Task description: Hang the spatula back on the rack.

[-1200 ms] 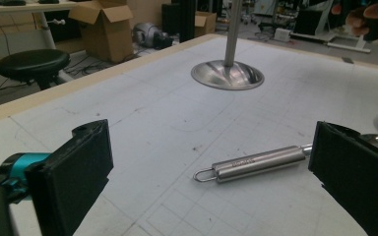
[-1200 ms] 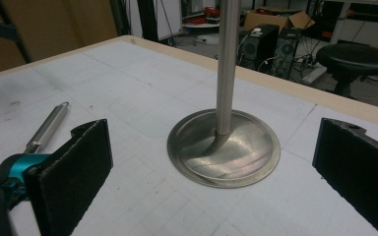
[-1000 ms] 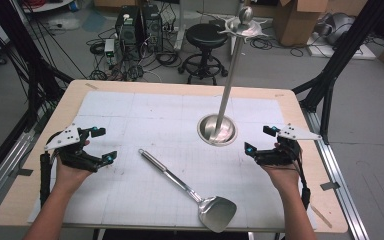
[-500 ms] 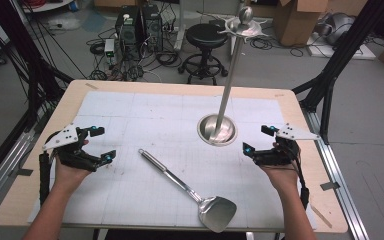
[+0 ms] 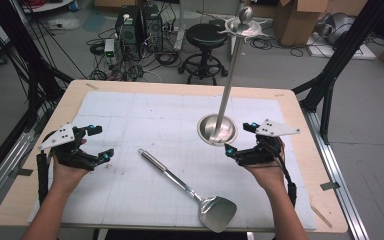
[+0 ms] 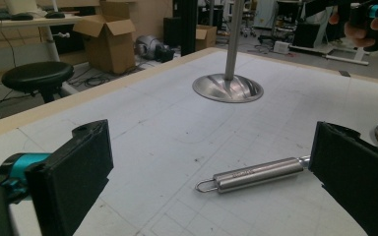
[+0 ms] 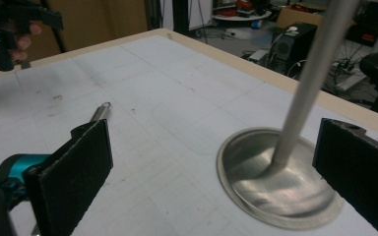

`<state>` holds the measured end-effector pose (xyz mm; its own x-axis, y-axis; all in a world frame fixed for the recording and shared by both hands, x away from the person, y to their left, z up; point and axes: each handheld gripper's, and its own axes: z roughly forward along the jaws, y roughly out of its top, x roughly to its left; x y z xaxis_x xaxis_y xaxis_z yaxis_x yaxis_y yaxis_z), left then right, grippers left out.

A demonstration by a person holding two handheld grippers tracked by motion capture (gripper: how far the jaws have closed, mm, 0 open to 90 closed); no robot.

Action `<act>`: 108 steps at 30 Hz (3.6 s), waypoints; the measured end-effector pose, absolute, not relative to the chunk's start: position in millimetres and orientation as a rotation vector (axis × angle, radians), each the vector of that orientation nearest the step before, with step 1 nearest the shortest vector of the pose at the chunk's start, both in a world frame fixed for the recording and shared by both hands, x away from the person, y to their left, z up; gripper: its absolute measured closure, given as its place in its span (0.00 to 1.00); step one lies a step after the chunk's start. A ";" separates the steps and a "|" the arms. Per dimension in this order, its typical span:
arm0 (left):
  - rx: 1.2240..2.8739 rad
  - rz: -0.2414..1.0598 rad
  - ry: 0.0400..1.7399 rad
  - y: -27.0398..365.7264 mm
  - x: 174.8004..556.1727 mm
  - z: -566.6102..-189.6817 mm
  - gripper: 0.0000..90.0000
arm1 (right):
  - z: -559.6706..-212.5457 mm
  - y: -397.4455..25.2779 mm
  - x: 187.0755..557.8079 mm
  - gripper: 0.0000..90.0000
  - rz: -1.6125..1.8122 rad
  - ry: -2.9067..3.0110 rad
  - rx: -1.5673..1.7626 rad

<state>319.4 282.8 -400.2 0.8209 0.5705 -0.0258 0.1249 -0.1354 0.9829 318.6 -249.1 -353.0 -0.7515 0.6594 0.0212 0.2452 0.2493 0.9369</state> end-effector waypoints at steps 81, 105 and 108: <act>1.671 0.437 0.538 287.8 318.4 -397.6 0.04 | -397.1 -23.5 363.9 0.25 0.814 2.917 0.631; 1.668 0.444 0.537 288.0 317.5 -396.9 0.04 | -416.7 -11.1 359.6 0.50 0.635 3.013 0.643; 1.667 0.447 0.536 288.3 317.4 -396.7 0.04 | -417.5 -9.7 358.0 0.55 0.602 2.993 0.634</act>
